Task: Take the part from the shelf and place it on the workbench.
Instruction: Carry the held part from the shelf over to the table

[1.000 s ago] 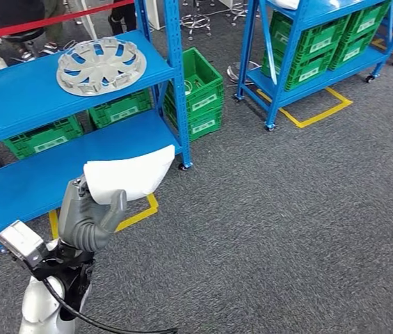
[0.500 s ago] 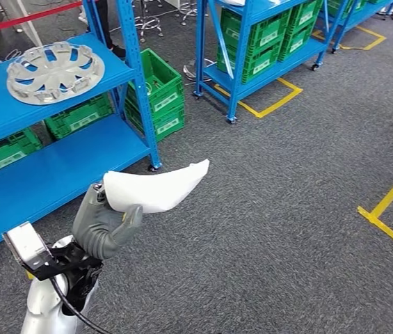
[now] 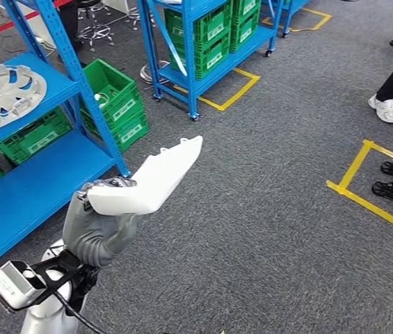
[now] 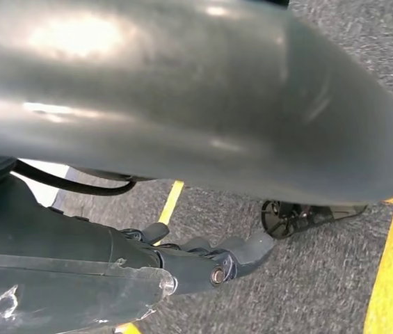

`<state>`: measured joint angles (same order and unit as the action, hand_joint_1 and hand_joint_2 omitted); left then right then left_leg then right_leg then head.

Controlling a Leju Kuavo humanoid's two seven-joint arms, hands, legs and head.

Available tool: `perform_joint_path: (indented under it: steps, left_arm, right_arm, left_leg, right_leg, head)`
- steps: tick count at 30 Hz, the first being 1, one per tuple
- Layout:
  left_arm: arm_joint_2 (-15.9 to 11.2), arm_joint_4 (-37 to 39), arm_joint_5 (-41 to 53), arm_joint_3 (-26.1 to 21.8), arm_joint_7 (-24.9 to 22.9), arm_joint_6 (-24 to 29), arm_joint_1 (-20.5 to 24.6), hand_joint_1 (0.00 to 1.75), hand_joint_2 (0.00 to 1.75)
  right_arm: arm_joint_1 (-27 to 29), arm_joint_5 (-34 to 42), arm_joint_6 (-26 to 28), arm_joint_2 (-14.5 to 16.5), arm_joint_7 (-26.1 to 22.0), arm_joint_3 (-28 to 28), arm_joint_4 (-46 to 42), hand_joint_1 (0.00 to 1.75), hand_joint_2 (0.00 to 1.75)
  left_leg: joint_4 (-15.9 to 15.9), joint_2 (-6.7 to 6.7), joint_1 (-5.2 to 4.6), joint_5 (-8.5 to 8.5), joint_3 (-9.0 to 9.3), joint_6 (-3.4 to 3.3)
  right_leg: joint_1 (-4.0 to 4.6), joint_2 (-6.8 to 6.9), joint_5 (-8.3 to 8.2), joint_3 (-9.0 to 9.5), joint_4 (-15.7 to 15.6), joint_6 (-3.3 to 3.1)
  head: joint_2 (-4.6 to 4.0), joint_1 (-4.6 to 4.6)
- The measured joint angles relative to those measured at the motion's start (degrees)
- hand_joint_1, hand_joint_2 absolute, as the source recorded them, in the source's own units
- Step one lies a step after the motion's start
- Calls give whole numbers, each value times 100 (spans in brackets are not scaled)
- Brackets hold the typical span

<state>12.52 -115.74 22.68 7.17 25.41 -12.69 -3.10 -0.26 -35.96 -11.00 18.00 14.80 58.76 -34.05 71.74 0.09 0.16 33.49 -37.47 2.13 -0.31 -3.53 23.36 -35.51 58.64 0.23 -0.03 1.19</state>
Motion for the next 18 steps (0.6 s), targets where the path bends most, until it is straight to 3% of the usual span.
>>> perform_joint_path:
  steps: [1, 3, 5, 7, 8, 9, 11, 12, 13, 14, 15, 18]
  left_arm:
    - [-1, -29, 135, 5, 92, 69, 2, 175, 175]
    - [-4, -87, 331, 14, 243, 179, 9, 175, 175]
    - [-7, -127, 408, 18, 305, 221, 10, 175, 175]
    - [-8, -146, 436, 30, 322, 233, 11, 175, 175]
    - [-5, -152, 442, 41, 324, 235, 15, 175, 175]
    - [-3, -162, 444, 51, 329, 240, 19, 175, 175]
    - [-4, -180, 445, 62, 354, 249, 16, 175, 175]
    - [-12, -186, 441, 65, 377, 236, 13, 175, 175]
    - [-28, -186, 435, 75, 404, 208, 11, 175, 175]
    - [-49, -185, 427, 92, 438, 175, 11, 175, 175]
    - [-70, -182, 413, 114, 480, 146, 12, 175, 175]
    - [-125, -176, 367, 158, 612, 140, 26, 175, 175]
  right_arm:
    - [0, -5, 2, 2, 0, 3, 2, 0, 0]
    - [-3, -14, 2, 5, -3, 3, 9, 0, 0]
    - [-1, -18, 3, 4, -6, 4, 16, 0, 0]
    - [9, -19, 5, 1, -7, 11, 23, 0, 0]
    - [10, -20, 6, -1, -7, 15, 29, 0, 0]
    - [7, -20, 6, -3, -7, 15, 33, 0, 0]
    - [-1, -26, -3, -5, -11, 15, 40, 0, 0]
    - [-2, -35, -13, -5, -16, 14, 43, 0, 0]
    - [-1, -48, -24, -5, -20, 16, 45, 0, 0]
    - [-1, -66, -36, -6, -24, 18, 46, 0, 0]
    - [0, -86, -48, -7, -27, 20, 47, 0, 0]
    - [-5, -151, -89, -5, -41, 22, 50, 0, 0]
  left_leg:
    - [-314, -48, 4, -223, 133, -11]
    - [-1072, -341, 34, -579, 470, -32]
    - [-1445, -545, 51, -659, 616, -51]
    - [-1485, -440, 47, -664, 619, -100]
    - [-1496, -369, 48, -678, 626, -137]
    - [-1509, -286, 52, -690, 635, -172]
    - [-1519, -117, 39, -691, 647, -218]
    - [-1518, -31, 30, -686, 648, -228]
    - [-1517, 53, 24, -682, 650, -230]
    - [-1515, 135, 22, -677, 652, -227]
    - [-1515, 211, 22, -669, 660, -217]
    - [-1507, 407, 6, -614, 717, -146]
  right_leg:
    - [-5, -85, -9, 1, 1, 12]
    - [-5, -237, -28, -25, 23, 55]
    - [-8, -363, -55, -91, 39, 118]
    - [-29, -475, -92, -151, 23, 190]
    - [-24, -423, -77, -182, 53, 218]
    - [-14, -284, 3, -256, 183, 242]
    - [7, 111, 343, -549, 803, 281]
    - [1, 235, 527, -733, 1201, 300]
    - [-6, 292, 642, -870, 1510, 313]
    - [-14, 318, 656, -914, 1635, 321]
    - [-21, 343, 566, -836, 1526, 324]
    - [-18, 596, 150, -189, 433, 302]
  head:
    - [0, 0]
    - [0, 3]
    - [1, 4]
    - [1, 9]
    - [1, -1]
    - [1, -26]
    - [1, -75]
    - [1, -85]
    - [1, -85]
    - [1, -86]
    - [1, -85]
    - [1, -86]
